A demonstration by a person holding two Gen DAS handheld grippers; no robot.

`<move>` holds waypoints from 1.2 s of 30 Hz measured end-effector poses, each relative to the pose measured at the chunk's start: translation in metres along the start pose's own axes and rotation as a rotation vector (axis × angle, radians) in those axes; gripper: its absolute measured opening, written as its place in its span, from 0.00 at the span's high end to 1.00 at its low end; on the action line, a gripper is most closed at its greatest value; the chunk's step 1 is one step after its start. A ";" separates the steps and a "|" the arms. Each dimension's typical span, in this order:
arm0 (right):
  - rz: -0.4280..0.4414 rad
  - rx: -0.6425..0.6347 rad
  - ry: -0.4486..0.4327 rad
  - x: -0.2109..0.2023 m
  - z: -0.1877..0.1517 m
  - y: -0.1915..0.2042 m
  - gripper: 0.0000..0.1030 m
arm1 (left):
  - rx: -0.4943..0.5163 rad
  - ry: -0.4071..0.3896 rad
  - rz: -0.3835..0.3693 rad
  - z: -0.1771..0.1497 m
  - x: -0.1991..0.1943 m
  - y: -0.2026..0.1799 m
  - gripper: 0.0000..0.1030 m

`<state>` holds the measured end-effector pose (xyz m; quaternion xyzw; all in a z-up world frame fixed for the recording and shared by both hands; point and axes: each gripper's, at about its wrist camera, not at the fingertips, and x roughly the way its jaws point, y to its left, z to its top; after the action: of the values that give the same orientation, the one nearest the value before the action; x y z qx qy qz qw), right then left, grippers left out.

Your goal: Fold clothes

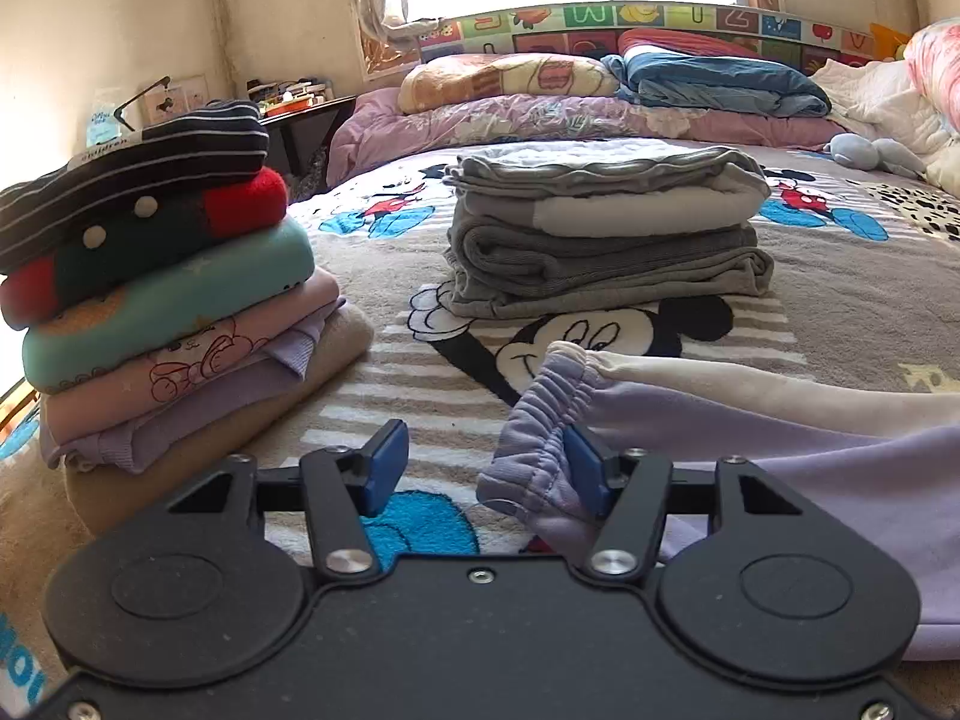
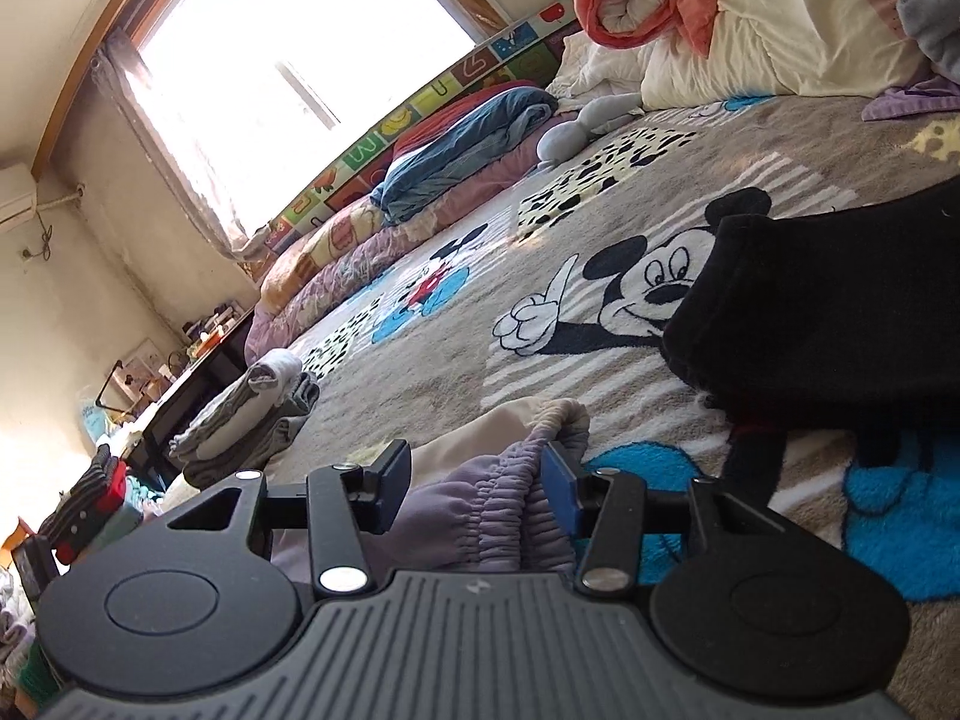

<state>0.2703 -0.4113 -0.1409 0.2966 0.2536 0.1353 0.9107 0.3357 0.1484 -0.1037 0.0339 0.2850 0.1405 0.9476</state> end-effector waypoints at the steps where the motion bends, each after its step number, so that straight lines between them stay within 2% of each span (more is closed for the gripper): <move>1: -0.004 -0.007 0.025 0.001 -0.002 0.001 0.52 | 0.011 0.033 -0.017 -0.002 0.004 0.000 0.36; 3: -0.006 -0.001 0.073 0.003 -0.007 -0.002 0.52 | 0.043 0.108 -0.053 -0.007 0.013 -0.002 0.35; 6: 0.003 0.000 0.104 0.004 -0.011 -0.001 0.52 | 0.023 0.128 -0.042 -0.009 0.016 0.000 0.34; 12: 0.007 0.036 0.101 0.013 -0.015 -0.008 0.53 | -0.123 0.087 -0.037 -0.004 0.009 0.017 0.31; 14: 0.019 0.048 0.097 0.015 -0.014 -0.010 0.53 | -0.116 0.083 -0.035 -0.003 0.009 0.015 0.31; 15: 0.017 0.052 0.101 0.016 -0.015 -0.011 0.61 | -0.095 0.083 -0.027 -0.003 0.009 0.012 0.31; 16: 0.018 0.056 0.110 0.018 -0.016 -0.011 0.81 | -0.065 0.089 -0.018 -0.004 0.011 0.008 0.31; 19: 0.028 0.051 0.118 0.018 -0.018 -0.008 0.89 | 0.014 0.116 0.012 -0.010 0.019 -0.001 0.30; 22: 0.059 0.083 0.092 0.003 -0.014 -0.008 0.91 | 0.010 0.119 0.009 -0.011 0.019 0.000 0.30; 27: 0.023 0.093 0.092 -0.029 -0.012 -0.017 0.91 | 0.005 0.123 0.002 -0.011 0.019 0.001 0.27; 32: -0.059 0.053 0.144 -0.024 -0.017 -0.020 0.91 | 0.027 0.125 0.007 -0.011 0.019 -0.001 0.24; 35: -0.069 0.050 0.139 -0.021 -0.019 -0.020 0.90 | 0.006 0.124 -0.002 -0.009 0.019 0.005 0.22; 36: -0.069 0.039 0.124 -0.023 -0.018 -0.018 0.87 | -0.012 0.123 -0.010 -0.008 0.018 0.009 0.22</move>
<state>0.2434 -0.4259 -0.1556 0.2965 0.3222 0.1170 0.8914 0.3435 0.1620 -0.1190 0.0184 0.3422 0.1394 0.9291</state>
